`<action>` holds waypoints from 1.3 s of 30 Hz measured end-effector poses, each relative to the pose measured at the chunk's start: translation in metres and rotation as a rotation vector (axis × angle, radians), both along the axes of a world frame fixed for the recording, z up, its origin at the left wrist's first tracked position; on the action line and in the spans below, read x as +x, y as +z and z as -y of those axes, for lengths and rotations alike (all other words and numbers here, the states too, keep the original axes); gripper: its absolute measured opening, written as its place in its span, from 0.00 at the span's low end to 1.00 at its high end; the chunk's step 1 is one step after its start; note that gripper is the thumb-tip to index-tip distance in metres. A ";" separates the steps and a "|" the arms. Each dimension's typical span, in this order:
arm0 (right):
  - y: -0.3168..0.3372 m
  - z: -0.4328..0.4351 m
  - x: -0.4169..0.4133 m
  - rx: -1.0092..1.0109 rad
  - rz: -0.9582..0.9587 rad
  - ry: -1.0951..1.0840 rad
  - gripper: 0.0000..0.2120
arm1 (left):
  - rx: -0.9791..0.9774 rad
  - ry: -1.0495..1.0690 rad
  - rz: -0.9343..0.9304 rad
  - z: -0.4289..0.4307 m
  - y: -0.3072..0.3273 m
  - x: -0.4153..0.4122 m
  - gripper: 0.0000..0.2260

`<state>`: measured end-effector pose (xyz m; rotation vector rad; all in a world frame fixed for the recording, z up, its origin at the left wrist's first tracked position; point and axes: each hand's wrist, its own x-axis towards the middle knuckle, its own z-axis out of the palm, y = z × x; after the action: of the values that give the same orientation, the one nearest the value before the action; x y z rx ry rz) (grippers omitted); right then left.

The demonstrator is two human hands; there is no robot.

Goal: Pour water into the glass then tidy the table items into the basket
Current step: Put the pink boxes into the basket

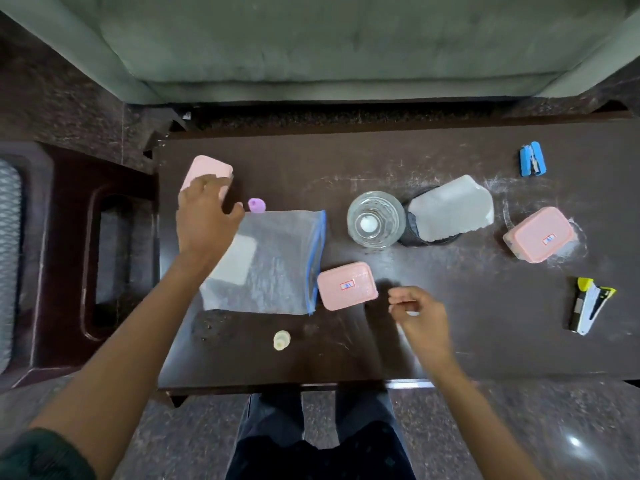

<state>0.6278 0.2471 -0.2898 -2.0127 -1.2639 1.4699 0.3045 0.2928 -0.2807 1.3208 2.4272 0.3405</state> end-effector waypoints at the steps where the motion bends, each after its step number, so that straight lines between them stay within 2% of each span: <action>1: 0.000 0.007 -0.014 0.096 0.050 0.117 0.14 | -0.016 0.032 -0.006 0.002 -0.003 -0.011 0.23; 3: 0.003 0.015 -0.035 0.359 0.184 0.364 0.12 | -0.041 0.077 0.015 0.003 -0.010 -0.020 0.30; 5: 0.005 0.015 -0.051 0.545 0.343 0.588 0.16 | -0.059 0.076 0.034 0.000 -0.015 -0.022 0.37; 8: 0.005 0.008 -0.069 0.519 0.541 0.829 0.29 | -0.094 0.098 0.014 -0.008 -0.020 -0.020 0.43; 12: -0.004 0.000 -0.072 0.483 0.645 0.996 0.40 | -0.153 0.219 0.030 -0.017 -0.026 -0.027 0.44; 15: -0.008 -0.006 -0.067 0.482 0.676 1.065 0.42 | -0.161 0.230 0.010 -0.016 -0.025 -0.029 0.40; 20: -0.007 -0.005 -0.063 0.541 0.715 1.070 0.36 | 0.005 0.221 0.046 0.010 -0.002 -0.020 0.37; 27: 0.040 0.016 -0.073 0.609 0.789 1.063 0.35 | 0.141 0.297 0.057 0.062 0.053 -0.042 0.38; 31: 0.066 0.025 -0.106 0.684 0.707 1.119 0.36 | 0.186 0.407 -0.008 0.098 0.085 -0.089 0.38; 35: 0.080 0.032 -0.154 0.727 0.647 1.140 0.39 | 0.269 0.549 -0.063 0.120 0.113 -0.148 0.32; 39: 0.083 0.037 -0.206 0.733 0.608 1.150 0.40 | 0.296 0.703 -0.104 0.125 0.121 -0.216 0.33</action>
<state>0.4222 0.2103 -0.2068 -1.1969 -2.9438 0.4028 0.0888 0.1678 -0.1596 0.5303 2.9509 0.8501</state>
